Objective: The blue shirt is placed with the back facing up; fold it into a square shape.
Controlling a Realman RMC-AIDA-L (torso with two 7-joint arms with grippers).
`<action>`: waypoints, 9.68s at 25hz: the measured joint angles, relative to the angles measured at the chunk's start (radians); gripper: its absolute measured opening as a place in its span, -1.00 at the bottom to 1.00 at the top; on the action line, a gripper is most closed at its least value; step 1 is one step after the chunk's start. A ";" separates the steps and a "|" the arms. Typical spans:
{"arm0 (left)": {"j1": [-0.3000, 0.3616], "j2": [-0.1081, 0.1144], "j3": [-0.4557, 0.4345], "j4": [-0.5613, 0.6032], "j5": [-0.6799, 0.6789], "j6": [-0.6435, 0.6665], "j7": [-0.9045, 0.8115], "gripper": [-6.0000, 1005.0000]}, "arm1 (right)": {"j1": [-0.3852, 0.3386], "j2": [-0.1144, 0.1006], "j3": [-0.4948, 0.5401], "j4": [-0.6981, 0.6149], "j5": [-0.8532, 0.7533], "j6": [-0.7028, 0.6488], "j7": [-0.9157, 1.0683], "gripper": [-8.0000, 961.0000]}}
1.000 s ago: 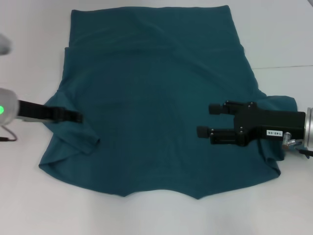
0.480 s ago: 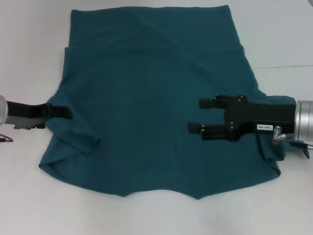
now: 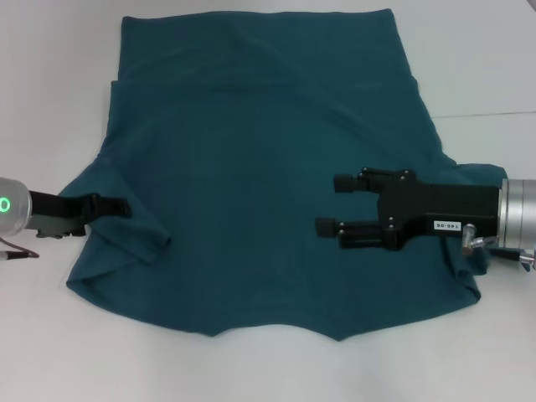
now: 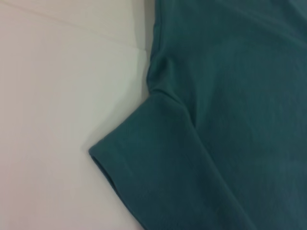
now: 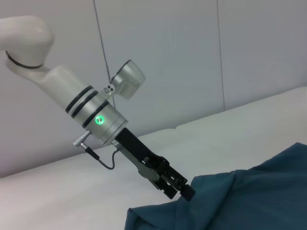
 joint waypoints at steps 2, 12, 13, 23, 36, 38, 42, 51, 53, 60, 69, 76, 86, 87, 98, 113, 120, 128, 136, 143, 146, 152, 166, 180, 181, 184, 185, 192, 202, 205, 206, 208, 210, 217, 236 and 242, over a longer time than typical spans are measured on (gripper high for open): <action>-0.001 -0.001 0.000 -0.007 0.000 -0.009 0.000 0.85 | -0.002 0.000 0.001 0.000 0.000 -0.001 0.000 0.84; -0.016 -0.004 -0.001 -0.037 0.001 -0.037 0.003 0.84 | -0.004 0.002 -0.003 0.000 0.001 -0.004 -0.001 0.84; -0.019 -0.005 -0.001 -0.040 0.001 -0.039 0.005 0.84 | -0.004 0.002 -0.003 0.000 0.001 -0.004 -0.001 0.84; -0.029 -0.011 -0.001 -0.055 -0.009 -0.074 0.025 0.83 | -0.008 0.002 -0.002 0.011 0.001 -0.006 -0.003 0.84; -0.030 -0.025 -0.001 -0.048 -0.012 -0.135 0.046 0.74 | -0.001 0.002 -0.003 0.018 0.002 0.000 -0.004 0.84; -0.030 -0.029 -0.004 -0.046 -0.012 -0.138 0.061 0.71 | 0.000 0.002 -0.002 0.023 0.002 0.002 -0.004 0.84; -0.030 -0.044 -0.008 -0.043 -0.037 -0.164 0.114 0.66 | 0.001 0.002 0.000 0.025 0.002 0.004 -0.004 0.84; -0.027 -0.041 -0.003 -0.032 -0.070 -0.160 0.154 0.39 | 0.002 0.001 0.000 0.034 0.009 0.005 -0.001 0.84; -0.015 -0.023 -0.005 -0.017 -0.066 -0.109 0.140 0.22 | 0.002 0.000 0.003 0.034 0.012 0.003 -0.001 0.84; 0.021 -0.004 -0.003 0.021 0.036 -0.014 0.037 -0.25 | 0.010 0.001 0.004 0.035 0.013 0.004 -0.004 0.84; -0.010 -0.012 -0.001 -0.032 0.051 -0.070 0.035 0.39 | 0.024 0.001 -0.003 0.037 0.013 0.007 -0.003 0.84; -0.031 -0.011 -0.001 -0.056 0.042 -0.092 0.037 0.64 | 0.022 0.001 -0.003 0.037 0.013 0.006 -0.003 0.84; -0.045 -0.014 -0.004 -0.090 0.041 -0.142 0.047 0.66 | 0.024 0.002 -0.003 0.038 0.013 0.006 -0.004 0.84; -0.046 -0.016 -0.006 -0.090 0.040 -0.147 0.050 0.66 | 0.024 0.002 -0.003 0.038 0.013 0.005 -0.004 0.84; -0.049 -0.035 -0.007 -0.093 -0.033 -0.206 0.108 0.65 | 0.026 0.002 -0.003 0.038 0.013 0.004 0.004 0.84; -0.050 -0.063 -0.004 -0.117 -0.076 -0.302 0.164 0.27 | 0.030 0.003 -0.001 0.047 0.015 0.009 0.006 0.84; -0.050 -0.083 0.000 -0.117 -0.077 -0.350 0.215 -0.22 | 0.035 0.004 0.004 0.052 0.015 0.015 0.006 0.84; -0.051 -0.100 0.001 -0.107 -0.077 -0.374 0.260 -0.69 | 0.041 0.004 -0.001 0.062 0.020 0.031 0.005 0.84; -0.049 -0.153 0.009 -0.040 -0.077 -0.356 0.421 -0.84 | 0.042 0.002 0.005 0.066 0.029 0.033 0.000 0.84; -0.064 -0.157 0.107 -0.042 -0.091 -0.350 0.465 -0.84 | 0.039 0.003 -0.002 0.067 0.039 0.033 -0.001 0.84; -0.064 -0.158 0.161 -0.041 -0.114 -0.349 0.482 -0.83 | 0.040 0.003 -0.003 0.069 0.039 0.033 -0.002 0.84; -0.061 -0.159 0.226 -0.030 -0.149 -0.346 0.470 -0.79 | 0.042 0.002 -0.002 0.075 0.039 0.033 -0.004 0.84; 0.080 -0.028 0.145 0.104 -0.147 -0.155 -0.058 -0.65 | 0.053 -0.001 -0.003 0.064 0.065 0.033 -0.005 0.84; 0.053 -0.021 0.102 -0.020 -0.114 -0.241 -0.063 0.65 | 0.050 -0.001 -0.002 0.063 0.065 0.024 -0.023 0.84; 0.048 -0.021 0.103 -0.025 -0.114 -0.242 -0.062 0.68 | 0.049 -0.001 -0.001 0.063 0.065 0.024 -0.022 0.84; 0.033 -0.021 0.105 -0.044 -0.105 -0.244 -0.058 0.78 | 0.047 0.000 0.000 0.063 0.065 0.024 -0.022 0.84; 0.030 -0.022 0.105 -0.049 -0.102 -0.244 -0.058 0.78 | 0.047 0.000 0.000 0.063 0.065 0.024 -0.022 0.84; 0.018 -0.025 0.105 -0.066 -0.091 -0.243 -0.057 0.78 | 0.047 0.000 0.000 0.063 0.065 0.026 -0.022 0.84; 0.008 -0.031 0.106 -0.068 -0.070 -0.222 -0.053 0.78 | 0.055 0.001 -0.003 0.071 0.065 0.031 -0.029 0.84; 0.002 -0.035 0.107 -0.069 -0.070 -0.220 -0.048 0.76 | 0.055 0.001 -0.002 0.072 0.065 0.031 -0.029 0.84; -0.001 -0.037 0.107 -0.069 -0.070 -0.219 -0.043 0.75 | 0.055 0.000 -0.001 0.072 0.065 0.031 -0.029 0.84; -0.005 -0.042 0.107 -0.070 -0.072 -0.220 -0.031 0.74 | 0.055 0.001 -0.001 0.073 0.065 0.031 -0.029 0.84; -0.010 -0.047 0.107 -0.070 -0.074 -0.228 -0.018 0.72 | 0.055 0.001 -0.001 0.073 0.065 0.030 -0.029 0.84; -0.018 -0.067 0.105 -0.062 -0.078 -0.294 0.021 0.67 | 0.054 0.002 0.000 0.076 0.066 0.031 -0.029 0.84; -0.016 -0.107 0.102 -0.065 -0.113 -0.411 0.122 0.52 | 0.055 0.004 -0.003 0.089 0.072 0.042 -0.021 0.84; -0.020 -0.121 0.109 -0.066 -0.117 -0.422 0.159 0.25 | 0.055 0.003 -0.003 0.093 0.077 0.042 -0.021 0.84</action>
